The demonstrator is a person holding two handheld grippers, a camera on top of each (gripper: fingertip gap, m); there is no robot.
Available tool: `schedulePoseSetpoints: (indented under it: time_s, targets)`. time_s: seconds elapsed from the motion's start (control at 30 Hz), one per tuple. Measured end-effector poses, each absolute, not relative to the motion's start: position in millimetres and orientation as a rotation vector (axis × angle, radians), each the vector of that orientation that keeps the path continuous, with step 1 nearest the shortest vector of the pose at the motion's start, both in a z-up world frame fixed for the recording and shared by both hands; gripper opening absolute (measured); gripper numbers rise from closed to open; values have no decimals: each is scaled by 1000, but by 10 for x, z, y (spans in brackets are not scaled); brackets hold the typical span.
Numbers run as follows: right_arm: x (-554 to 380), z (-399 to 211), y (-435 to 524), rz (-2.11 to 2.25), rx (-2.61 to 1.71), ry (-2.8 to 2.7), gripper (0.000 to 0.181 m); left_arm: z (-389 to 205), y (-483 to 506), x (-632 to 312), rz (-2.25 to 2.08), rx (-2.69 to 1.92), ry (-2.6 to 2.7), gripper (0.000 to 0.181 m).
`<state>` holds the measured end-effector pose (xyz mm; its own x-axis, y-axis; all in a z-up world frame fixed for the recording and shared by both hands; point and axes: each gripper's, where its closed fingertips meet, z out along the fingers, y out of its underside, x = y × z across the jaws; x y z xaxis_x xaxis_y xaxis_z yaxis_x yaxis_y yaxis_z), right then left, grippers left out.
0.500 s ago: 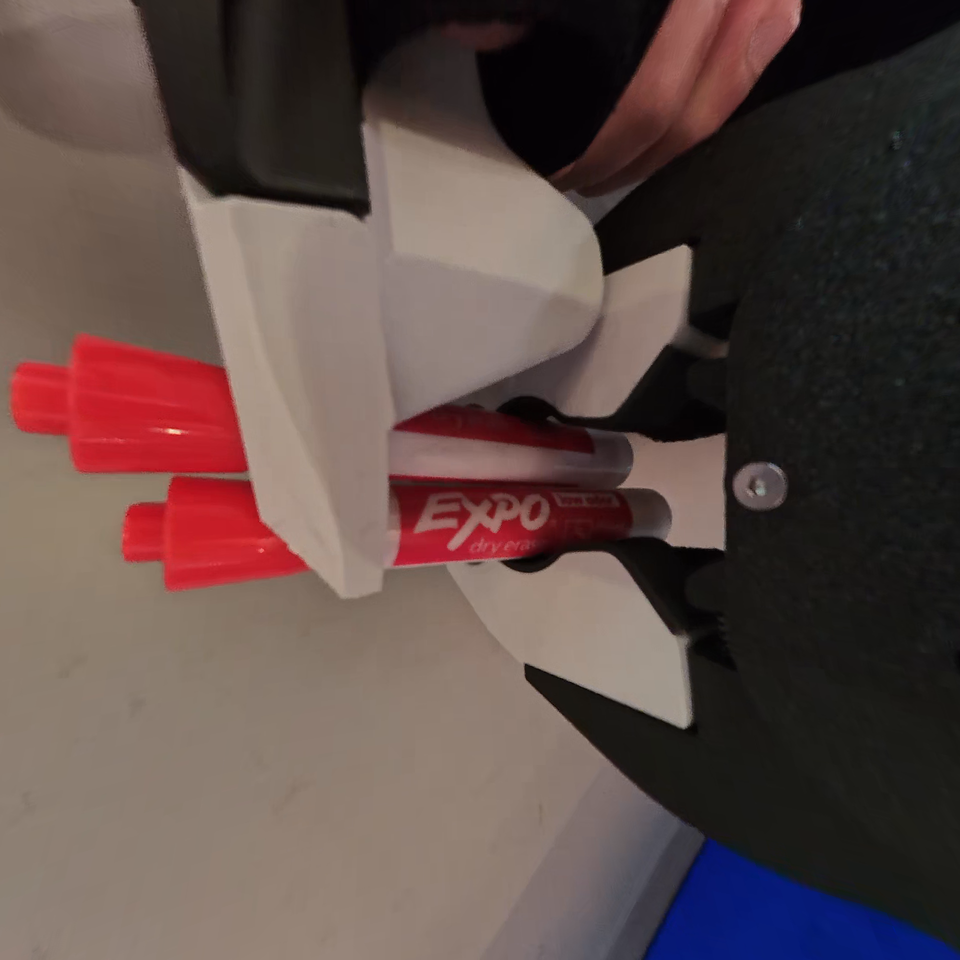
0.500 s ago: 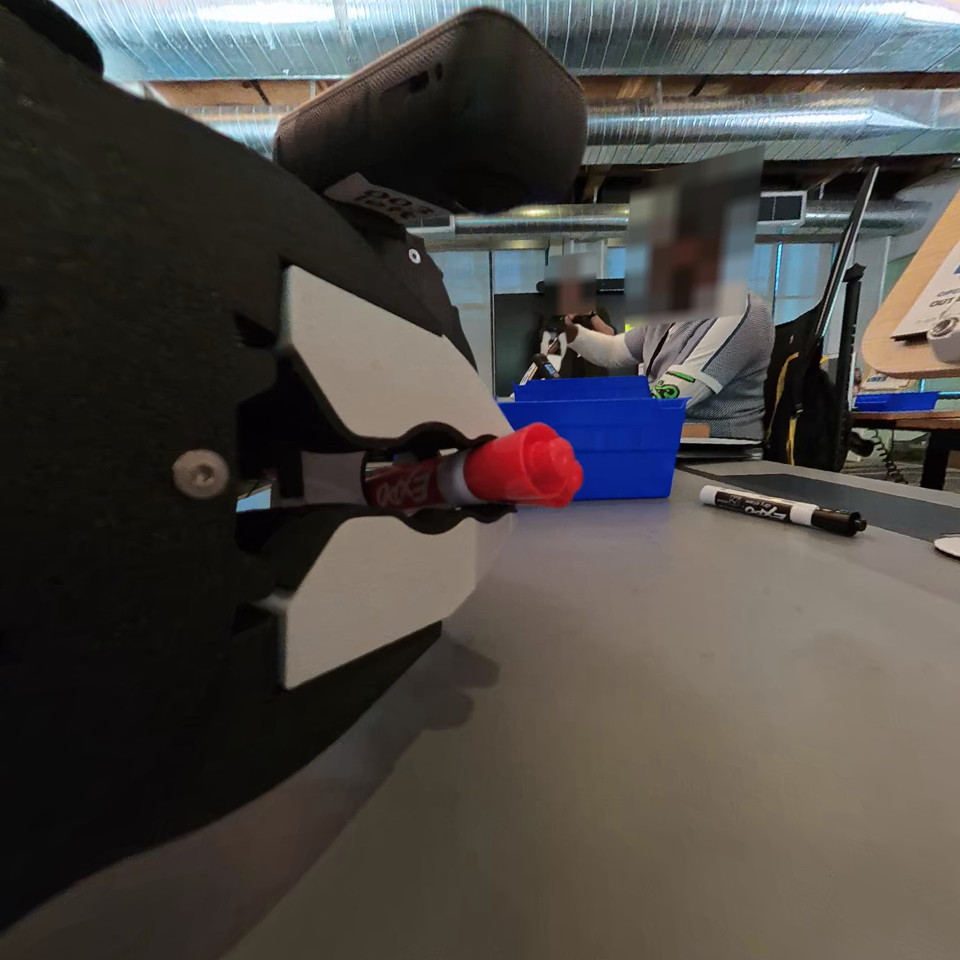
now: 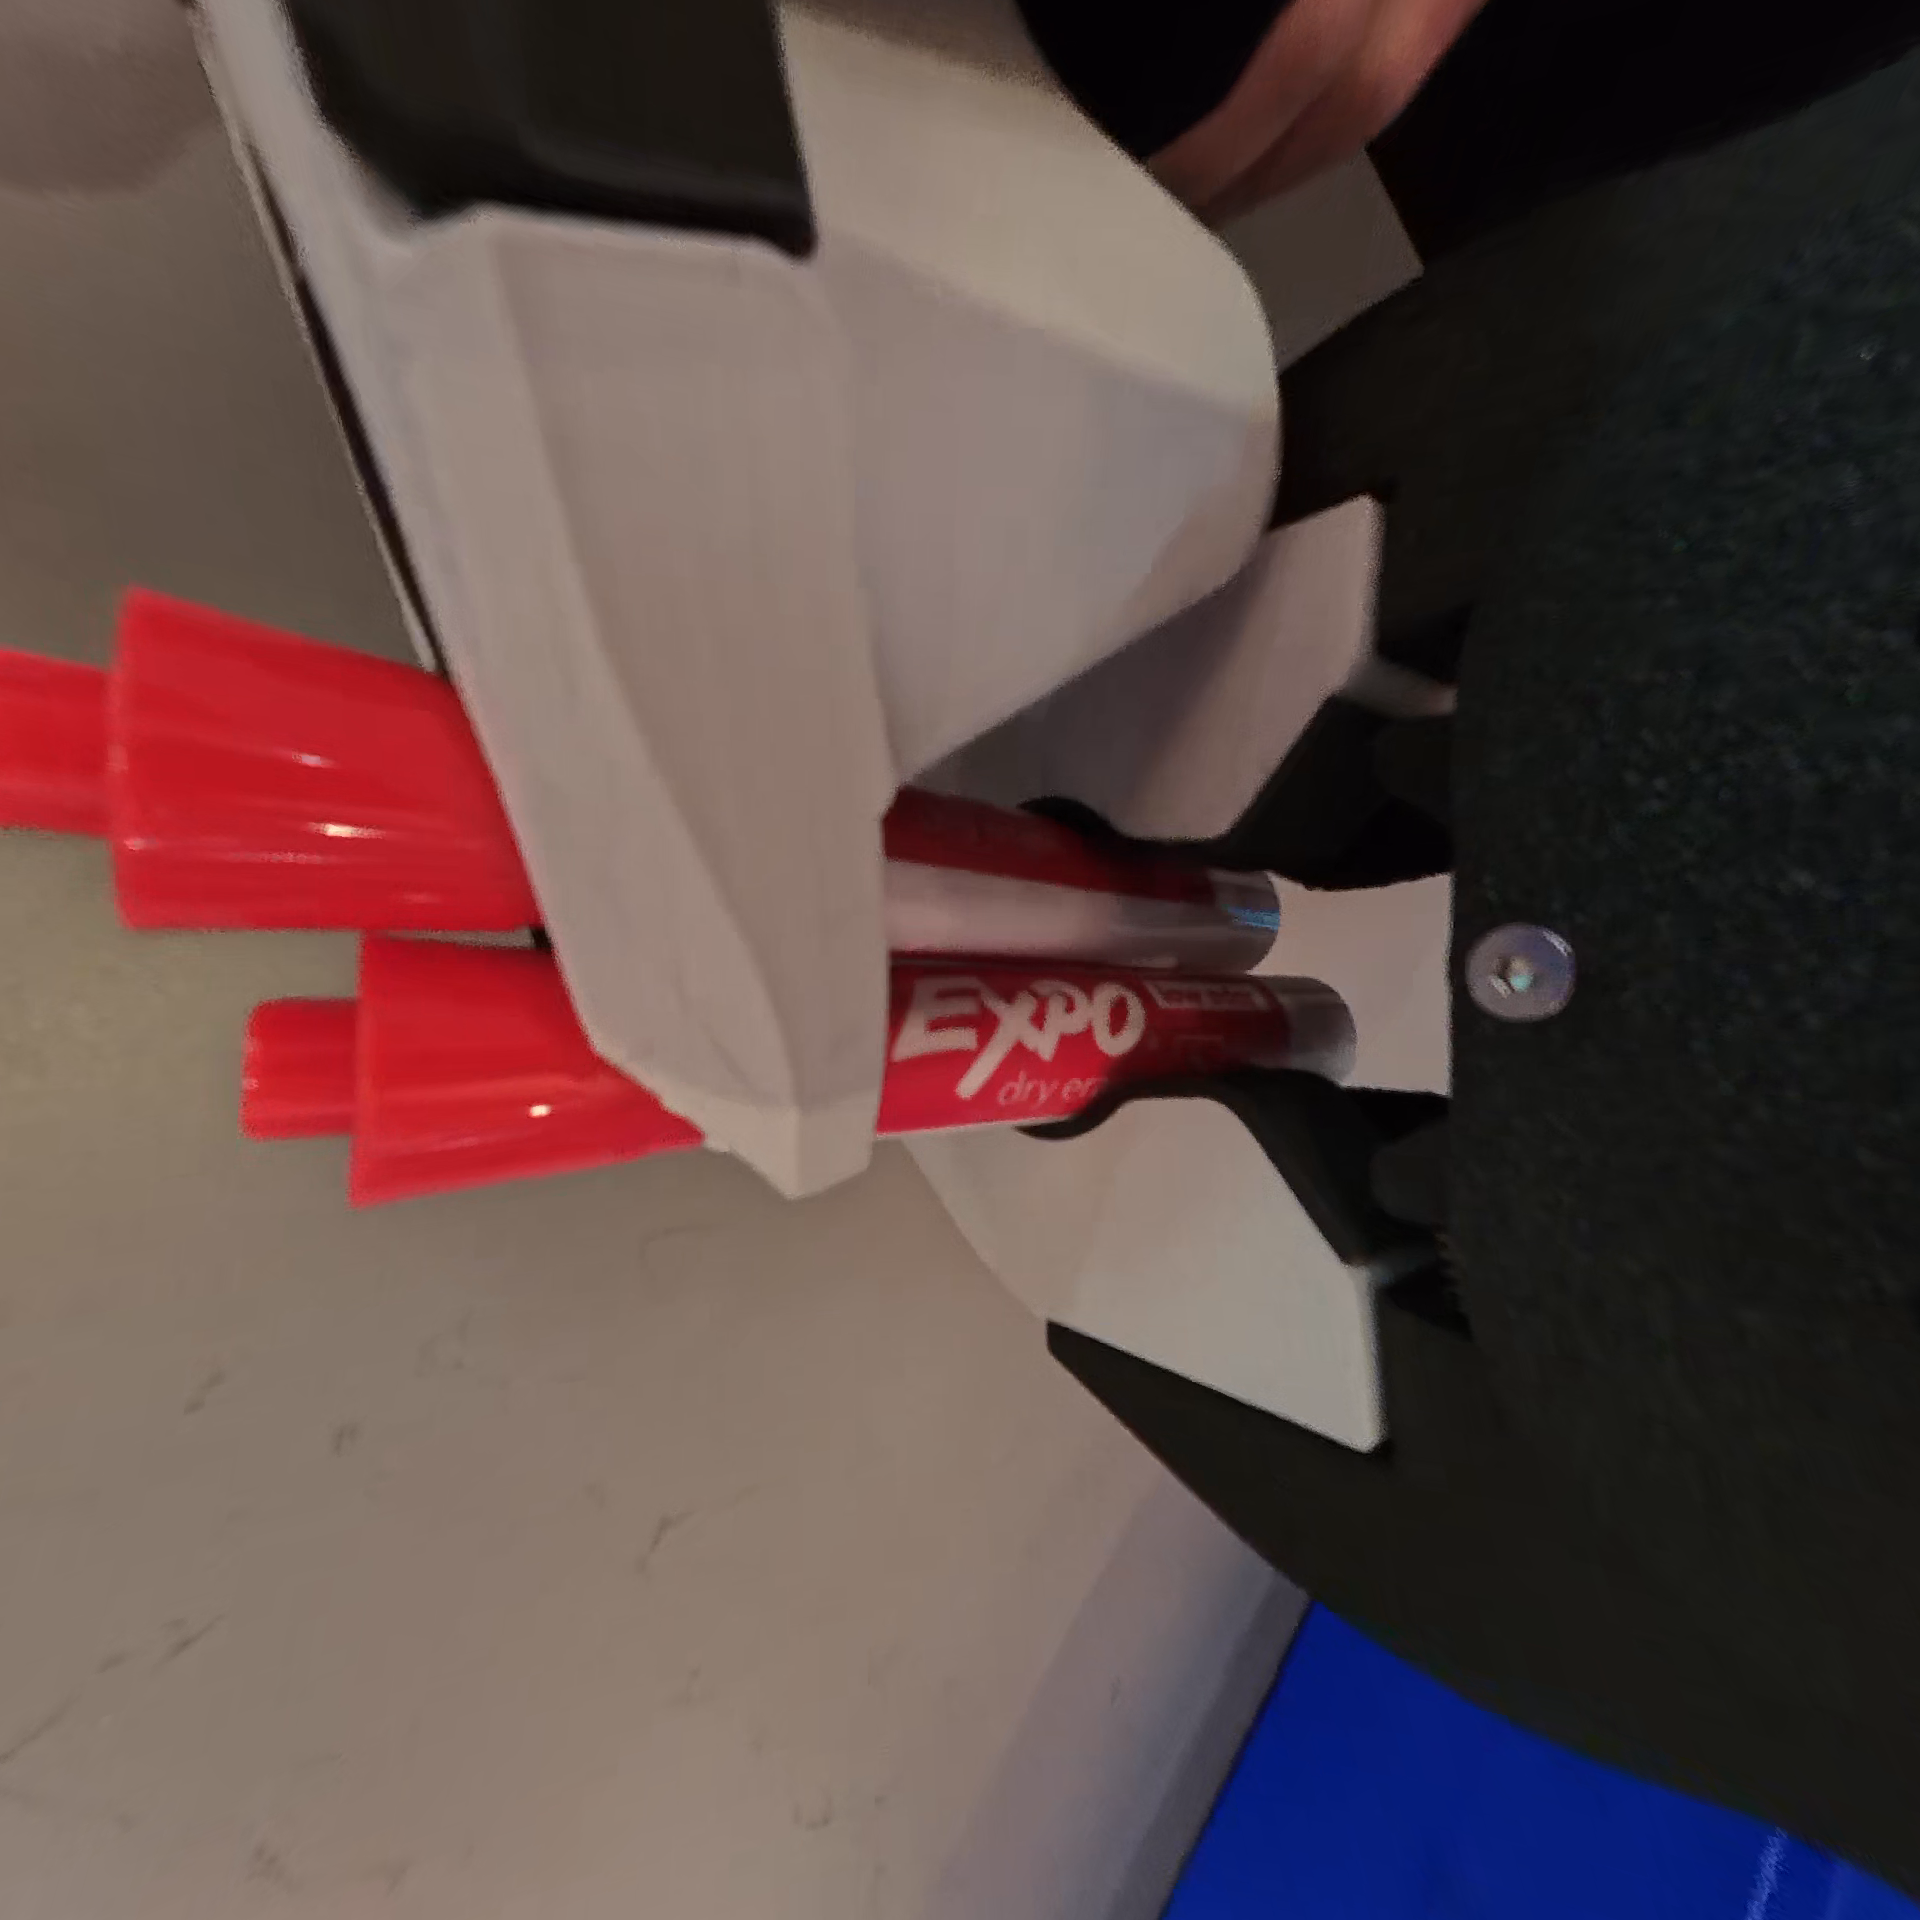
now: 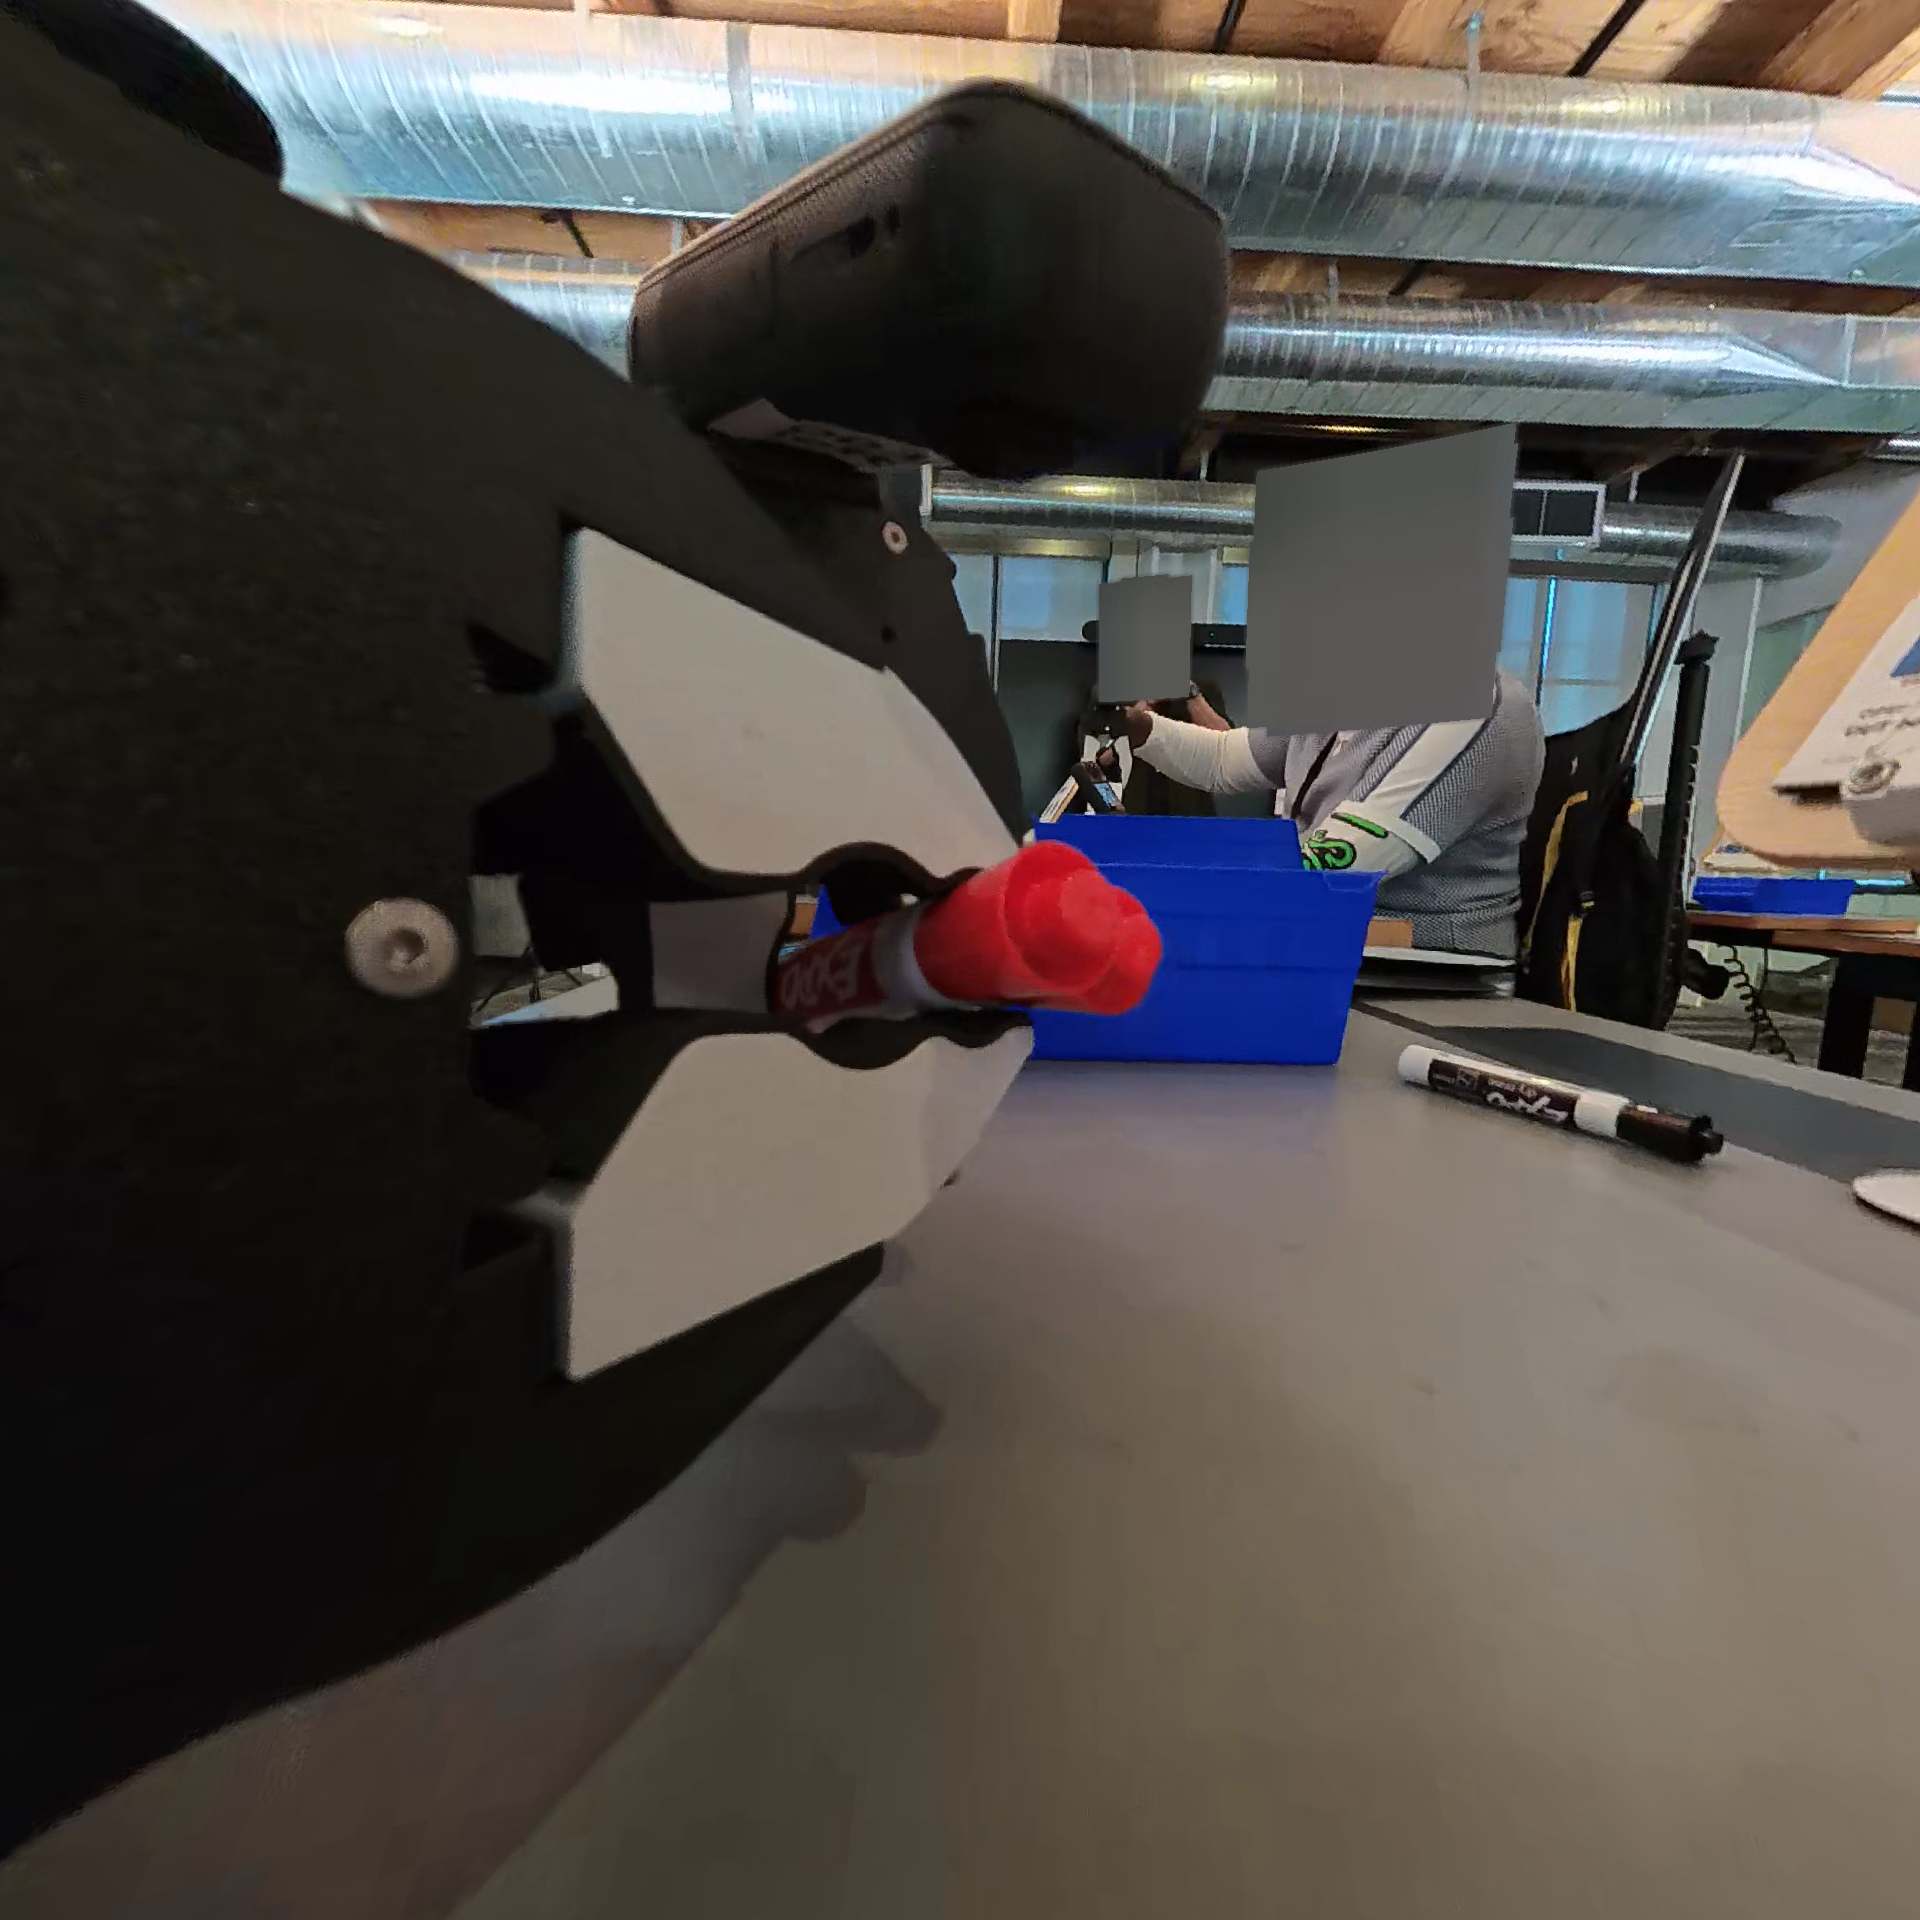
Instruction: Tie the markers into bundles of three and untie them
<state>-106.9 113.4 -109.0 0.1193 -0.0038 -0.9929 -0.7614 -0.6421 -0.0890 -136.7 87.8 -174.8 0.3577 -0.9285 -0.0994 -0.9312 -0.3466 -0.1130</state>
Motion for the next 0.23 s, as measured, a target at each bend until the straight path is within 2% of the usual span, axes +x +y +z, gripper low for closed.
schedulePoseSetpoints:
  time_s: [0.03,0.23]
  targets:
    - [-1072,-1068,1131,1580,-1781,719,18,-1733,891,-1365,25,-2435,1719,42]
    - [-1054,-1027,1099,1521,-1814,558,27,-1692,867,-1416,-91,-2388,1819,42]
